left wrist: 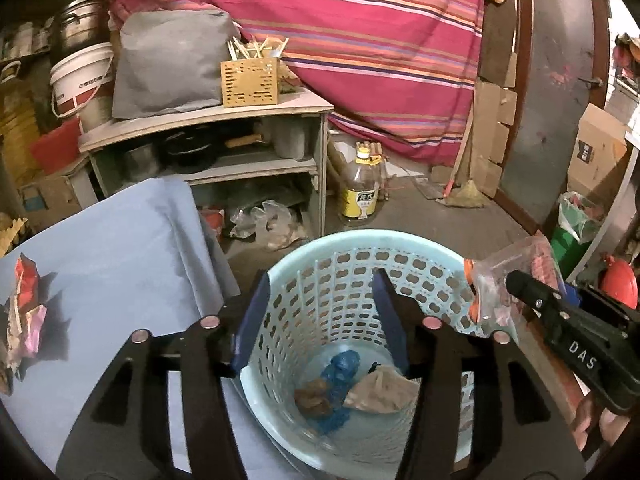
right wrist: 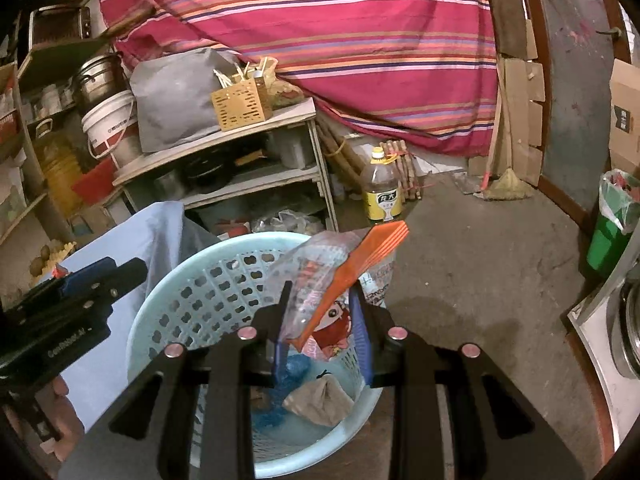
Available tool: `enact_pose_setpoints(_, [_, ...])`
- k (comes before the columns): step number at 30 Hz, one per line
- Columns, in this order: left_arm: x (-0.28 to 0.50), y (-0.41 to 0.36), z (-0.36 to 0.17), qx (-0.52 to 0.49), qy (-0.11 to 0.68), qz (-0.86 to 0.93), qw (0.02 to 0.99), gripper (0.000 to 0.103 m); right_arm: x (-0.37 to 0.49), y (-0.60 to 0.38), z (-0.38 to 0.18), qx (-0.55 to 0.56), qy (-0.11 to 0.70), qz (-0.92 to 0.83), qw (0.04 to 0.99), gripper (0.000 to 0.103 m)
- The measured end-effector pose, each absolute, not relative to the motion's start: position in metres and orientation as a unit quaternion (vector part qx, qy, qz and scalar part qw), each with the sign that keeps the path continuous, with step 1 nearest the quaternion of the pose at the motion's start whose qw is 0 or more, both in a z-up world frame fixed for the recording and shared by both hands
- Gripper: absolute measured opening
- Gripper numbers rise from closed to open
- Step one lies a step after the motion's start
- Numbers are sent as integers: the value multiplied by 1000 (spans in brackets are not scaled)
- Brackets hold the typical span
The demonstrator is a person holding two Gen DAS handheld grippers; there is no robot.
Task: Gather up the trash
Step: 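Carry the brown paper and orange wrapper over the basket and open both tools, then move both open tools back over the table toward the trash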
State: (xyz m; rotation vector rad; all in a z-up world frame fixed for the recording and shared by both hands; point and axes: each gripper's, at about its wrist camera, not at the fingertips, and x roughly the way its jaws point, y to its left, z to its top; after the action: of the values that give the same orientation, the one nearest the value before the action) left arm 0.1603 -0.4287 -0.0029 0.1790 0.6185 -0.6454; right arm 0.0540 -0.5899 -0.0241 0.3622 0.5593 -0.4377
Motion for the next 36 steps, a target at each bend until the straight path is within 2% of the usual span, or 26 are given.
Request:
enact_pose_setpoints(2, [161, -421, 1, 76, 295, -310, 901, 78, 56, -588, -24, 176, 272, -209, 923, 28])
enact_pose_setpoints(5, [157, -401, 11, 74, 274, -293, 913, 93, 65, -578, -23, 170, 276, -197, 925, 28])
enact_pose_setpoints(7, [155, -382, 18, 73, 262, -279, 921, 98, 72, -570, -23, 165, 279, -191, 926, 32])
enact_pose_setpoints(9, [155, -362, 23, 66, 261, -270, 925, 98, 78, -563, -23, 160, 283, -189, 927, 32])
enact_pose_setpoints(12, [157, -332, 28, 57, 265, -249, 930, 98, 87, -554, -26, 158, 292, -190, 924, 47])
enact_pose_setpoints(13, [158, -323, 29, 54, 266, -241, 932, 98, 92, -550, -28, 158, 300, -190, 921, 56])
enact_pose_setpoints(23, [169, -208, 27, 38, 274, -159, 948, 98, 96, -525, -24, 144, 307, -235, 911, 92])
enact_pose_setpoints(36, [173, -75, -14, 36, 308, -75, 948, 98, 110, -464, -7, 151, 285, -219, 921, 99])
